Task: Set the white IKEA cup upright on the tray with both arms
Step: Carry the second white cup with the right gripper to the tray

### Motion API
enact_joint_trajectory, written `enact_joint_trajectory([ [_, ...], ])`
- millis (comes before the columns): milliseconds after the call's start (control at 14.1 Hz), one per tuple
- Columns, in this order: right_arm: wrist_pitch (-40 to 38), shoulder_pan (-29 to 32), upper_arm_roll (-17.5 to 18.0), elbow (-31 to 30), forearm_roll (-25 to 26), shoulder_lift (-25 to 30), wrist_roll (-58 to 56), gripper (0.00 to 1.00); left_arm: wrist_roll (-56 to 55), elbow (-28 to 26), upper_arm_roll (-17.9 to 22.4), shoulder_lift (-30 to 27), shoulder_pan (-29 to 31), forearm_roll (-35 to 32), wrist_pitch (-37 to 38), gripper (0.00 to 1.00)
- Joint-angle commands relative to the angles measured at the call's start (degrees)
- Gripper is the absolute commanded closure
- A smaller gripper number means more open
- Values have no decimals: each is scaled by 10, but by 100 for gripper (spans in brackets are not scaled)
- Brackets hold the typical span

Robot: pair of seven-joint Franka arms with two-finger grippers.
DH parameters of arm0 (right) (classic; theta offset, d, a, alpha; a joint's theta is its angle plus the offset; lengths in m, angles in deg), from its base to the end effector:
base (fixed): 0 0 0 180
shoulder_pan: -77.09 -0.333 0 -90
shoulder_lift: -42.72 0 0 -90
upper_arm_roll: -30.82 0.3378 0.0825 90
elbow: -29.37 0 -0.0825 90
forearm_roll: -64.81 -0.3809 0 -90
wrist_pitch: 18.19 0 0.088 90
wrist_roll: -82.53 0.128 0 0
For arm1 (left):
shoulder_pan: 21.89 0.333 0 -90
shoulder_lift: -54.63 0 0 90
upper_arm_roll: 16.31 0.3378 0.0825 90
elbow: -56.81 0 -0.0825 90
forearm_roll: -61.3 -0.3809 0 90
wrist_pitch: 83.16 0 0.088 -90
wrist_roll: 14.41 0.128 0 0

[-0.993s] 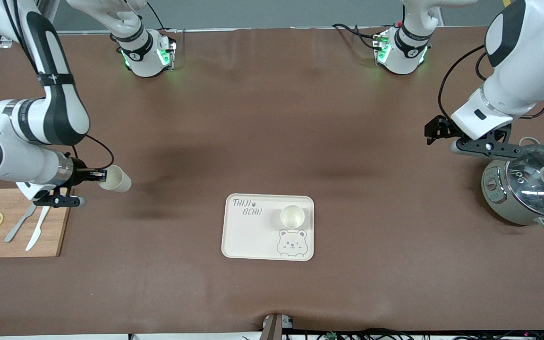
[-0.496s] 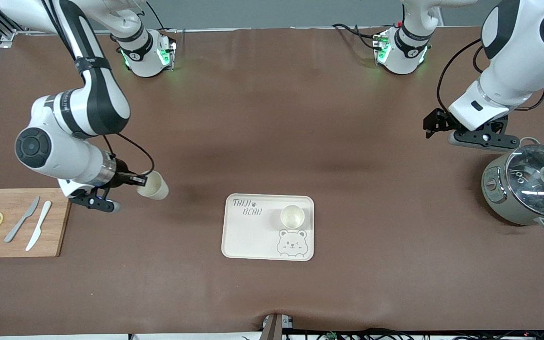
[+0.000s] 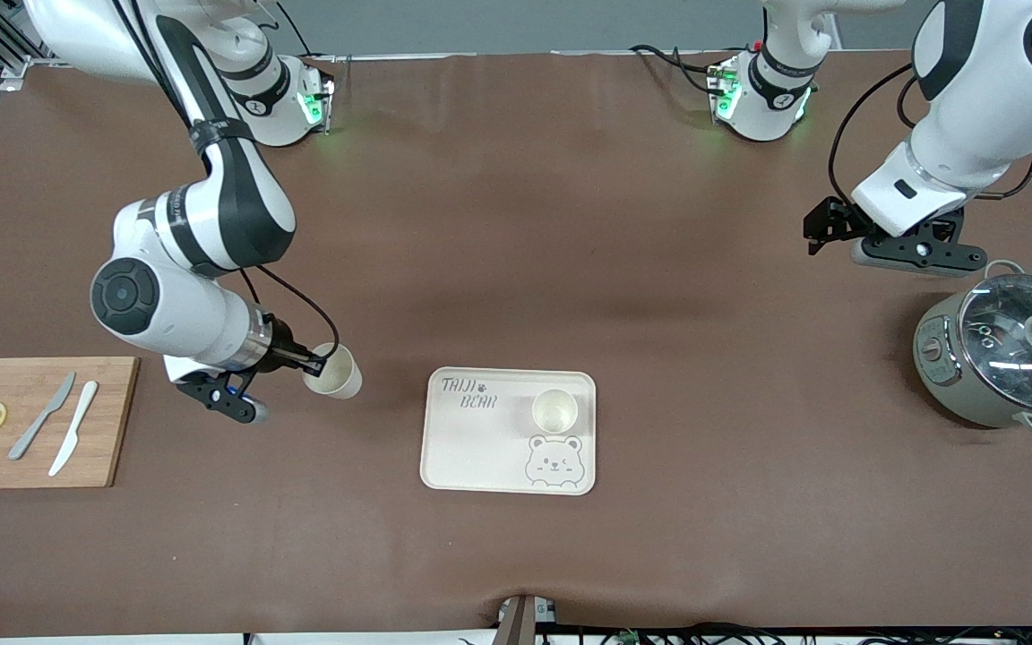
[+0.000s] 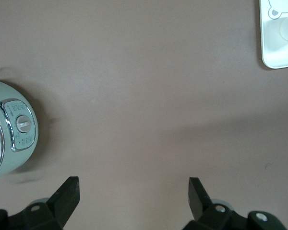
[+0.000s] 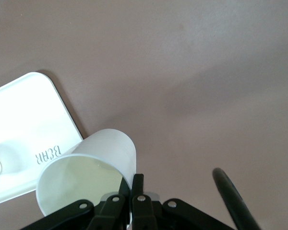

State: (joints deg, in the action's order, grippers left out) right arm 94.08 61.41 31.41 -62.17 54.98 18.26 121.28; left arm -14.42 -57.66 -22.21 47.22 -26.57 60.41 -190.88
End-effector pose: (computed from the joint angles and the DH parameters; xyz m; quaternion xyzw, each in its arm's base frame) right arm 0.6427 0.2019 0.3812 -0.9696 0.2288 0.0659 0.0563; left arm 0.5073 -0.0953 0.5184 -0.9955 0.0940 -0.0067 0.0135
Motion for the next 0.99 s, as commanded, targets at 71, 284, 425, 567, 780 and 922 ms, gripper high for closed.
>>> enact_joint_trajectory([
  [71, -9, -22, -4, 50, -12, -37, 70, 100, 17, -17, -5, -20, 8, 14, -9, 0],
  [284, -6, -34, -4, 57, -12, -43, 95, 100, 19, -15, -5, -22, 8, 18, -9, 0],
  [425, -5, -41, -4, 68, -12, -47, 116, 100, 20, -9, -4, -20, 7, 26, -9, 0],
  [567, -3, -60, -4, 83, -11, -63, 140, 100, 19, -7, -4, -19, 8, 27, -9, 0],
  [780, -1, -86, -5, 128, -11, -105, 188, 100, 19, -9, -3, -18, 8, 27, -9, 0],
  [922, 17, -107, -5, 145, -10, -130, 229, 100, 13, -6, -2, -14, 8, 27, -9, 0],
])
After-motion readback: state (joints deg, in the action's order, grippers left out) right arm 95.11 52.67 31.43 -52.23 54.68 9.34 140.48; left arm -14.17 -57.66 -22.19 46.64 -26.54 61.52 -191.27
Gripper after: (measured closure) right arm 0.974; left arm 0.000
